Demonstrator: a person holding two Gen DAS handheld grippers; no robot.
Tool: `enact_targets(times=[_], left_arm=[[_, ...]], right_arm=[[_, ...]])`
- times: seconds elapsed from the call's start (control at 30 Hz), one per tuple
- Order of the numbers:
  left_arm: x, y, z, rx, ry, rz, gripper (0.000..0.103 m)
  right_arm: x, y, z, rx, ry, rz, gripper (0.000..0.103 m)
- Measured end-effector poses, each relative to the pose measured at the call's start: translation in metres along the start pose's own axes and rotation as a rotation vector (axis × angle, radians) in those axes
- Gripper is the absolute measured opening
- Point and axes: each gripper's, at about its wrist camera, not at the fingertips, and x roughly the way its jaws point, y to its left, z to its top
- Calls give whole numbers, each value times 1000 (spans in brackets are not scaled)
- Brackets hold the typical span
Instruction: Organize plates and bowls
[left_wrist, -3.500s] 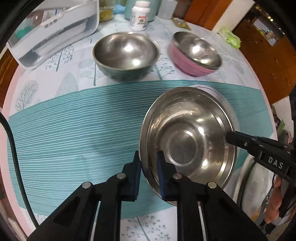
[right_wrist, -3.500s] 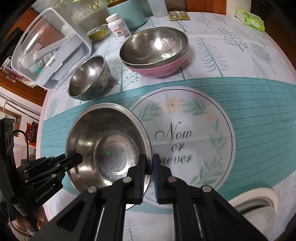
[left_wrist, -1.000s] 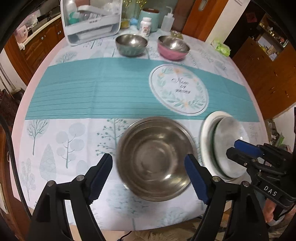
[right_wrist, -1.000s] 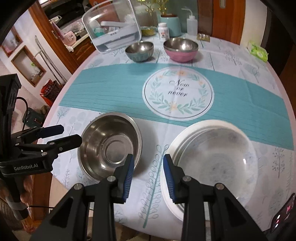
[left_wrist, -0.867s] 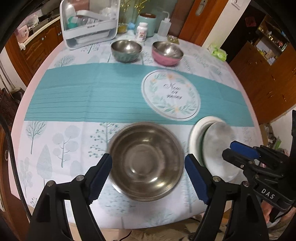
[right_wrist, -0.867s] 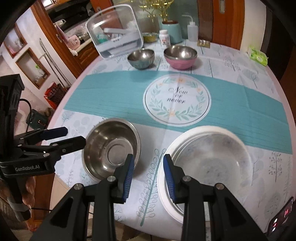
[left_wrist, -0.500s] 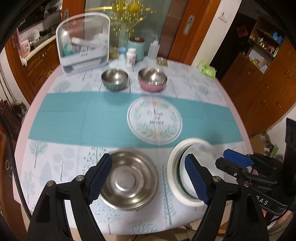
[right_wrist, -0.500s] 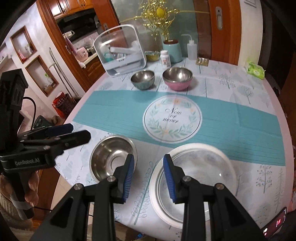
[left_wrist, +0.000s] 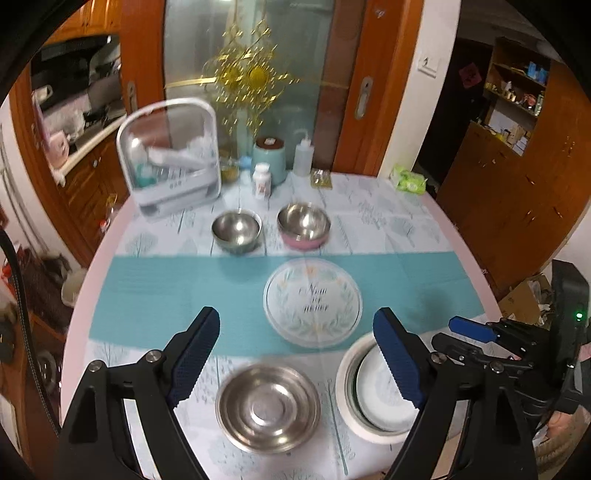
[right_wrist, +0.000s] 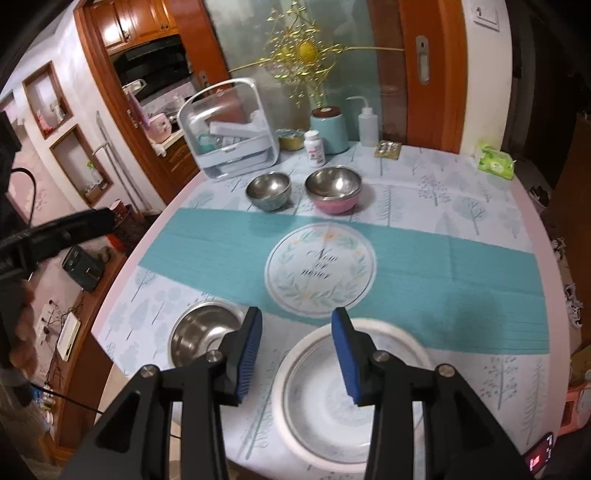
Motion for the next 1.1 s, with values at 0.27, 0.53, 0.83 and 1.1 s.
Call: enact_targets(times=[0.27, 0.53, 0.83, 1.1], left_arm=[[11, -8, 60, 74, -41, -28, 92], [80, 5, 116, 22, 50, -131, 92], [194, 13, 160, 18, 139, -105, 92], [312, 22, 168, -18, 290, -71, 92]], right_arm=[[-10, -23, 56, 43, -48, -60, 44], [2, -45, 120, 139, -74, -85, 61], [72, -77, 174, 260, 16, -79, 61], [164, -113, 188, 355, 129, -72, 61]])
